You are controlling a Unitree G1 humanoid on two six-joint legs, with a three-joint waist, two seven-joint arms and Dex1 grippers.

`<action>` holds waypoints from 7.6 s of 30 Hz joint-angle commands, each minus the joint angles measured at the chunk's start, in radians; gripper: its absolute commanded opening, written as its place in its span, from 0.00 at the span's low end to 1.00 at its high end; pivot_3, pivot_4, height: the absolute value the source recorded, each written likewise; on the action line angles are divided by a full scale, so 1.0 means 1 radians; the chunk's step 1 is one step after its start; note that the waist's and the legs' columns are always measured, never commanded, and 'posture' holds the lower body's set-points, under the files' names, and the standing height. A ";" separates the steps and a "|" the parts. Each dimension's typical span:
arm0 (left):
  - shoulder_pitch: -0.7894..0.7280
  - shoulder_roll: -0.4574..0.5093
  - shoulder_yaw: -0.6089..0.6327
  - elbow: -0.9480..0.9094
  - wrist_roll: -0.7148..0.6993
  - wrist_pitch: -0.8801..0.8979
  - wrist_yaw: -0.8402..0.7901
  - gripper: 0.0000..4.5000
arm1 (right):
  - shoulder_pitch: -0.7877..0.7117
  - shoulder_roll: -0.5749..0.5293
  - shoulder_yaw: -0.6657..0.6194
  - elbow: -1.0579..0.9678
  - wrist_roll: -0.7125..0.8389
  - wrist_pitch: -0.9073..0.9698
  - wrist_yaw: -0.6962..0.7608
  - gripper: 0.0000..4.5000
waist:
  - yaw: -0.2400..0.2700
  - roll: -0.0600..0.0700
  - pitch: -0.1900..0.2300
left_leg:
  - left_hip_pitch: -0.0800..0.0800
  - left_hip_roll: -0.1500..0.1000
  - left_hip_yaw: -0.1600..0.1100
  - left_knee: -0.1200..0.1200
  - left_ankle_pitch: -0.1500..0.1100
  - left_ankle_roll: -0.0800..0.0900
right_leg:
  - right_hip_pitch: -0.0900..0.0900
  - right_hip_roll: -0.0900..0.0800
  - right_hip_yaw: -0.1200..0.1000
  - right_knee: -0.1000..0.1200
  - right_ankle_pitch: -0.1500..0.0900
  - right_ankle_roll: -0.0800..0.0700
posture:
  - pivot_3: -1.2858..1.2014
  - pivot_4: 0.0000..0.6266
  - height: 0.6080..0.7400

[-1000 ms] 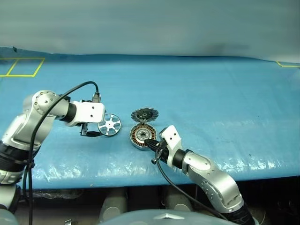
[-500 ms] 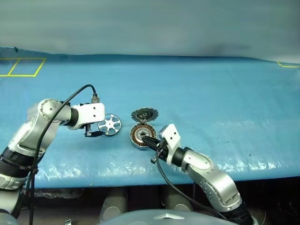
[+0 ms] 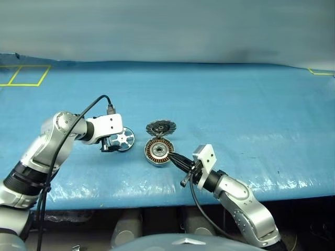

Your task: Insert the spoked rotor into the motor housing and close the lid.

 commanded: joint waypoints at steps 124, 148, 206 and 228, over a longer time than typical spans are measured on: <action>-0.265 -0.186 -0.222 0.000 -0.164 -0.032 -0.117 0.40 | 0.123 0.002 -0.099 0.107 -0.005 -0.213 0.047 0.00 | 0.004 -0.003 0.002 | 0.001 0.000 0.003 -0.001 0.000 0.000 | 0.001 -0.001 0.002 -0.001 -0.001 -0.001 | 0.52 0.24 1.00; -0.277 -0.221 -0.298 0.070 -0.016 -0.107 -0.159 0.40 | 0.129 0.012 -0.090 0.126 -0.024 -0.216 0.036 0.00 | 0.003 -0.003 0.002 | 0.002 0.000 0.003 -0.001 0.000 0.000 | 0.001 -0.001 0.002 0.000 -0.001 -0.001 | 0.52 0.24 1.00; 0.133 -0.148 0.092 -0.353 -0.438 0.090 -0.153 0.11 | 0.032 -0.057 -0.089 -0.042 0.030 -0.050 0.038 0.00 | 0.003 -0.002 0.002 | 0.003 0.001 0.003 -0.002 0.000 0.000 | 0.002 0.000 0.002 0.000 -0.001 -0.002 | 0.52 0.24 1.00; 0.752 -0.336 0.428 -0.445 -0.542 -0.106 0.289 0.01 | -0.257 0.088 0.126 0.062 -0.061 0.171 -0.070 0.00 | 0.015 -0.003 0.002 | 0.005 0.000 0.005 -0.003 0.000 -0.001 | 0.002 -0.004 0.002 -0.002 -0.002 -0.002 | 0.52 0.24 1.00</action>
